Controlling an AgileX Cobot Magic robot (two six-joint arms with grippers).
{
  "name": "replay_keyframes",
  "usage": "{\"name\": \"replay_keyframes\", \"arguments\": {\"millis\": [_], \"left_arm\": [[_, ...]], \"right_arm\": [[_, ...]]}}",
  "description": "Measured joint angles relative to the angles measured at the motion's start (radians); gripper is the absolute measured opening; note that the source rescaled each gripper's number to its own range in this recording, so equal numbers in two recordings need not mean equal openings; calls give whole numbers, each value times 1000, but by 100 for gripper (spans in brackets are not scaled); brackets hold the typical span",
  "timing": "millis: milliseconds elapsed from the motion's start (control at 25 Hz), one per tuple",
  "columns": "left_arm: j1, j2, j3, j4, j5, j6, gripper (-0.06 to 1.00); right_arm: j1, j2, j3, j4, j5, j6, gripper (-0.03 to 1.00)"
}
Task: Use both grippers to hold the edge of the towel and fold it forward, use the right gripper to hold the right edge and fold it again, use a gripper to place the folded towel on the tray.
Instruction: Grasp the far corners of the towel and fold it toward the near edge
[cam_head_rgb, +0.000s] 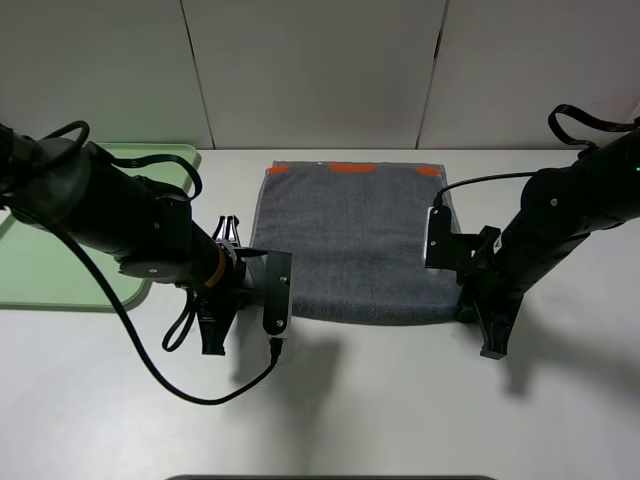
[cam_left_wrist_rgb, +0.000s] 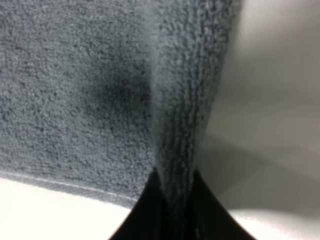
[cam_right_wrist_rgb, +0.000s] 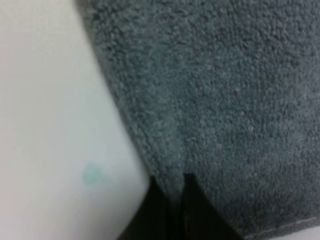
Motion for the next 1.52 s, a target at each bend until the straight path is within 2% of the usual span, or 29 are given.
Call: {"name": "replay_keyframes", "arguments": {"millis": [560, 840, 1240, 1360, 1520], "left_arm": [[-6, -157, 7, -4, 97, 0, 0], [-101, -237, 8, -5, 208, -5, 0], [-200, -351, 10, -8, 326, -204, 0], [-228, -400, 10, -21, 355, -227, 0], [-251, -459, 10, -76, 378, -232, 0]], "right_arm": [[0, -205, 8, 10, 81, 48, 0], [0, -326, 8, 11, 155, 89, 0], [0, -527, 9, 8, 260, 150, 0], [0, -588, 9, 15, 302, 167, 0], [2, -655, 9, 42, 352, 175, 0]]}}
